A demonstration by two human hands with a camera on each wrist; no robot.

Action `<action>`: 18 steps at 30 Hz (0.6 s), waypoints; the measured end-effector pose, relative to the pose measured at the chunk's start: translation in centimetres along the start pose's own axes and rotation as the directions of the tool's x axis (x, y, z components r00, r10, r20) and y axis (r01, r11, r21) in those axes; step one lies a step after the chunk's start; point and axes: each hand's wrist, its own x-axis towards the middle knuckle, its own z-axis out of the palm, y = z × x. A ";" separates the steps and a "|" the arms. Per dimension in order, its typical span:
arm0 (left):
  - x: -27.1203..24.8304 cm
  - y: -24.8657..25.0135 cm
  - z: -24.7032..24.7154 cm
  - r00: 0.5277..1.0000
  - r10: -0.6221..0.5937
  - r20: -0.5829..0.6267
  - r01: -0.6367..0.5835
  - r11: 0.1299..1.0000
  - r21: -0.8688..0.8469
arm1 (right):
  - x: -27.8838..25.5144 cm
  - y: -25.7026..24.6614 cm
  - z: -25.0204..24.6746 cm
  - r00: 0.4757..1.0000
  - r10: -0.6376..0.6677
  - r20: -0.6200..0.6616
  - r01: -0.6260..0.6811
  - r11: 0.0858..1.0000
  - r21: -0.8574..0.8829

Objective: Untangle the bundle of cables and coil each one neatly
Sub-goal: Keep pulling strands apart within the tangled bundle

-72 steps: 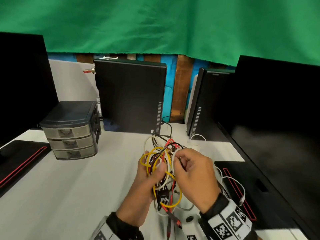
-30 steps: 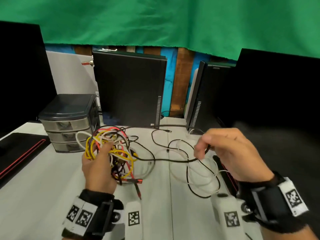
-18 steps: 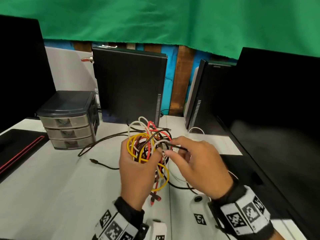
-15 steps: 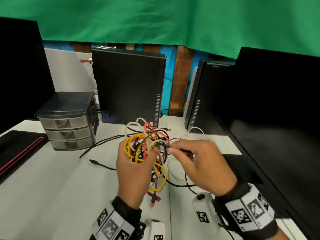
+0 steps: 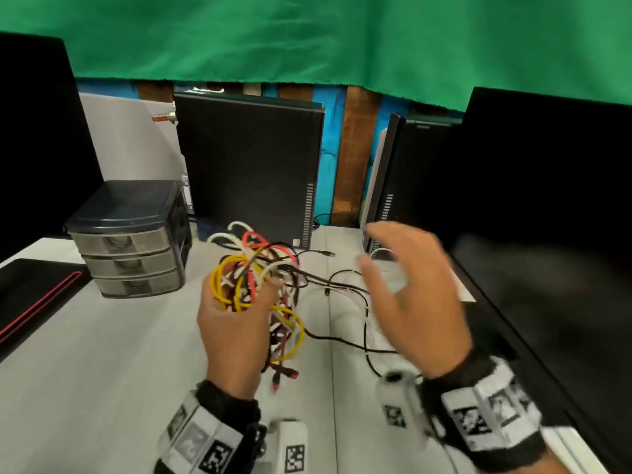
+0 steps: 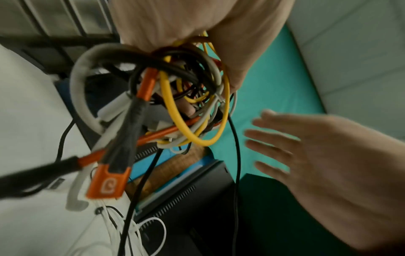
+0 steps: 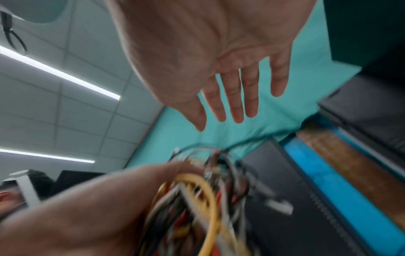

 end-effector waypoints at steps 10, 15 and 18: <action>-0.6 0.9 0.1 1.000 0.015 0.022 -0.015 1.000 -0.008 | -0.2 0.6 0.9 0.987 0.022 0.161 -0.062 0.967 0.248; 1.9 1.1 -1.7 0.996 0.012 -0.089 -0.018 0.997 -0.072 | 1.2 1.0 -1.4 0.967 0.132 0.219 -0.210 0.900 0.383; 0.0 1.2 -0.3 0.999 0.048 0.017 -0.047 0.999 -0.007 | -0.7 -1.4 1.7 0.926 0.086 0.368 -0.177 0.959 0.222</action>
